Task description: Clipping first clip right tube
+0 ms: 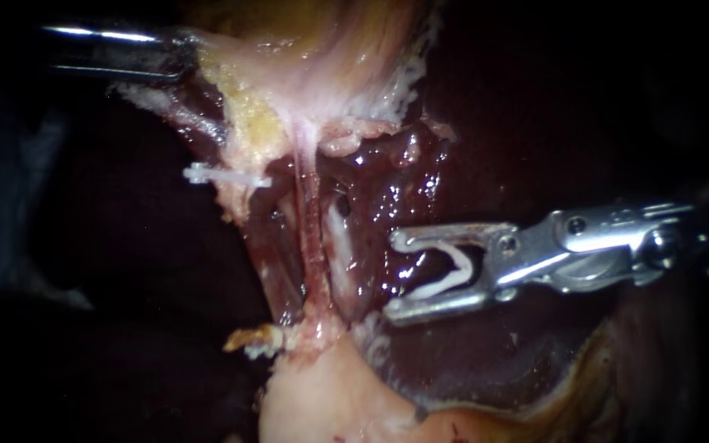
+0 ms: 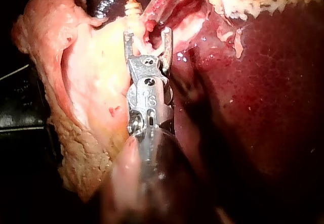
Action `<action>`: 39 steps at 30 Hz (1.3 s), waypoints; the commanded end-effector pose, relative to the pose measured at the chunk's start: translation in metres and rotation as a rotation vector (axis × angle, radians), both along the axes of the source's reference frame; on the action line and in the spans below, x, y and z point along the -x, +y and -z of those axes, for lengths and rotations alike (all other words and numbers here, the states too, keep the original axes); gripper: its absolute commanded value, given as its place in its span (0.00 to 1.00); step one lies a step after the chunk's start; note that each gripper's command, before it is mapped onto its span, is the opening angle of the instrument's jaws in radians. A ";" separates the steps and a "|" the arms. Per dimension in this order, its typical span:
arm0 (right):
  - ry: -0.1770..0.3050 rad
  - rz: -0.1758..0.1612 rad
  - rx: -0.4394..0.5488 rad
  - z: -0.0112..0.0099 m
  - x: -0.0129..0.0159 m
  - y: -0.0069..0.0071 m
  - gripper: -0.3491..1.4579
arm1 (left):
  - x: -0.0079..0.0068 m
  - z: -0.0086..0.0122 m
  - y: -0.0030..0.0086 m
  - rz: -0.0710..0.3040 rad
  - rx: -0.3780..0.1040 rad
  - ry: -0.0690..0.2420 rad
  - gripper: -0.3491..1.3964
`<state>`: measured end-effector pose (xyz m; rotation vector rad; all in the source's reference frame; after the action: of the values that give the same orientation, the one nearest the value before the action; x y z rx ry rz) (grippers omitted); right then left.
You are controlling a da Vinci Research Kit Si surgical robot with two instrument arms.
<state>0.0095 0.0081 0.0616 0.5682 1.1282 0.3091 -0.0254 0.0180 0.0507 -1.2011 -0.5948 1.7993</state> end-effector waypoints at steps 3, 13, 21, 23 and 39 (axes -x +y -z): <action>-0.004 -0.013 -0.033 -0.0015 -0.0011 -0.0006 0.46 | 0.0000 0.0000 0.0000 0.000 0.000 0.000 0.00; 0.050 -0.045 -0.128 -0.0059 -0.0054 -0.0017 0.46 | 0.0002 -0.0001 -0.0002 0.002 0.002 0.002 0.00; 0.158 -0.057 -0.223 -0.0062 -0.0088 -0.0019 0.46 | 0.0002 -0.0001 -0.0002 0.002 0.002 0.002 0.00; 0.166 -0.058 -0.233 -0.0061 -0.0093 -0.0020 0.46 | 0.0002 -0.0002 -0.0001 0.002 0.002 0.002 0.00; 0.280 0.060 -0.315 -0.0004 -0.0102 -0.0052 0.44 | 0.0002 -0.0003 -0.0001 0.001 0.002 0.002 0.00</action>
<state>0.0197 0.0028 0.0617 0.9439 1.3434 0.3660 -0.0256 0.0179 0.0510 -1.2005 -0.5910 1.7999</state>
